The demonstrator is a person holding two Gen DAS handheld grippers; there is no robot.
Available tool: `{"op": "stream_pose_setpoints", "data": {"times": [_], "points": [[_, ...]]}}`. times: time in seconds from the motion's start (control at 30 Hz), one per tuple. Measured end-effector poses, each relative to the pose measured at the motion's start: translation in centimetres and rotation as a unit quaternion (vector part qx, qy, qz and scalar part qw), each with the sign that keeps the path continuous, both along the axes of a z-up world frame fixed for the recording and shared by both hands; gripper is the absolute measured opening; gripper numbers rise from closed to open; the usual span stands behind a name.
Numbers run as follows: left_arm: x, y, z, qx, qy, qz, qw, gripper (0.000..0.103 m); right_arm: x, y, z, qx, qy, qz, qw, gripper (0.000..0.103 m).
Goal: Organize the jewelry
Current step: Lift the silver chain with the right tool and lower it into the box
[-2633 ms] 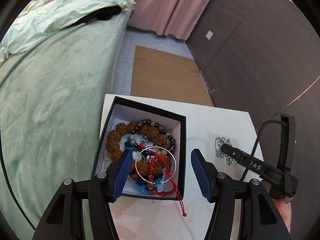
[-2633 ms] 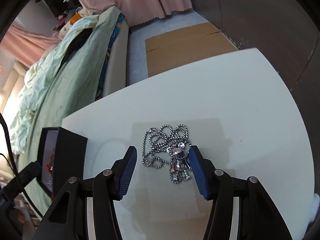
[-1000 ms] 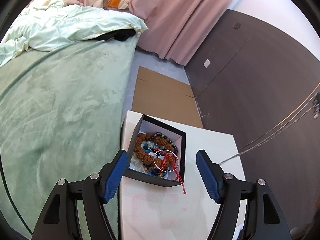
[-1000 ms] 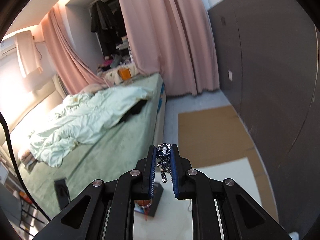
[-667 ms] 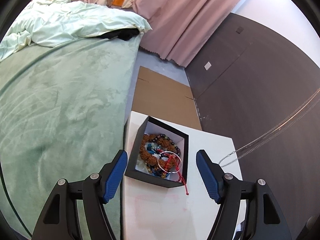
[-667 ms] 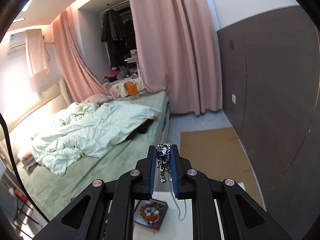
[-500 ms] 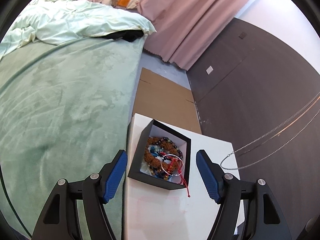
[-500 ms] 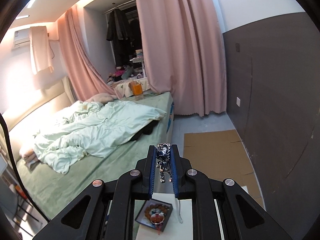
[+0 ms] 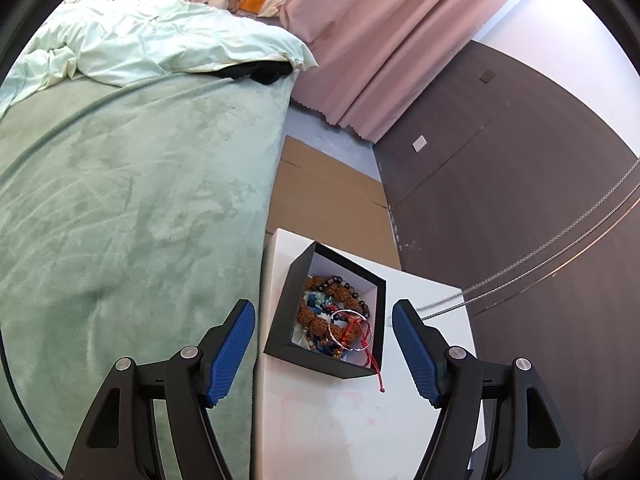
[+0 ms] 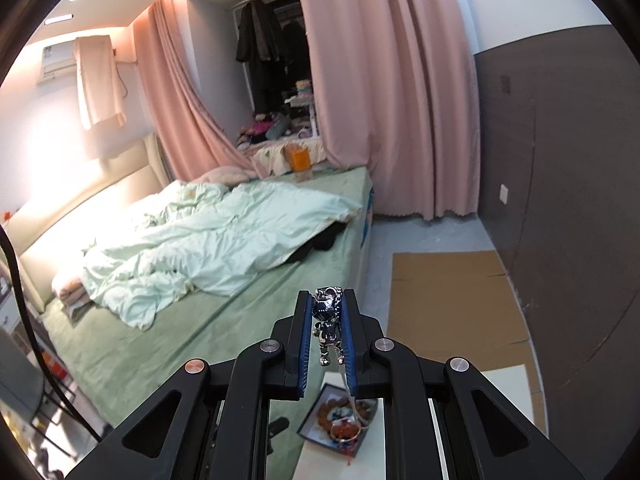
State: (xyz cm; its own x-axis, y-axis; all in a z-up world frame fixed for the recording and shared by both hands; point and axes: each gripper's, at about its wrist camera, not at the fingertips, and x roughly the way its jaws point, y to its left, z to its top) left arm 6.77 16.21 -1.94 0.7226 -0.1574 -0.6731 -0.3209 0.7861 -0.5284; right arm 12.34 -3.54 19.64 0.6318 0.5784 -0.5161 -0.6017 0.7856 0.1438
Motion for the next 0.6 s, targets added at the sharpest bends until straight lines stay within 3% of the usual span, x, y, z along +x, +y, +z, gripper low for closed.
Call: {"op": "stream_pose_setpoints", "data": {"times": [0.6], "points": [[-1.3,2.6,-0.1,-0.016,-0.003,0.041,0.9990,0.072,2.1,1.7,-13.1,-0.032,0.119,0.012,0.992,0.015]]}}
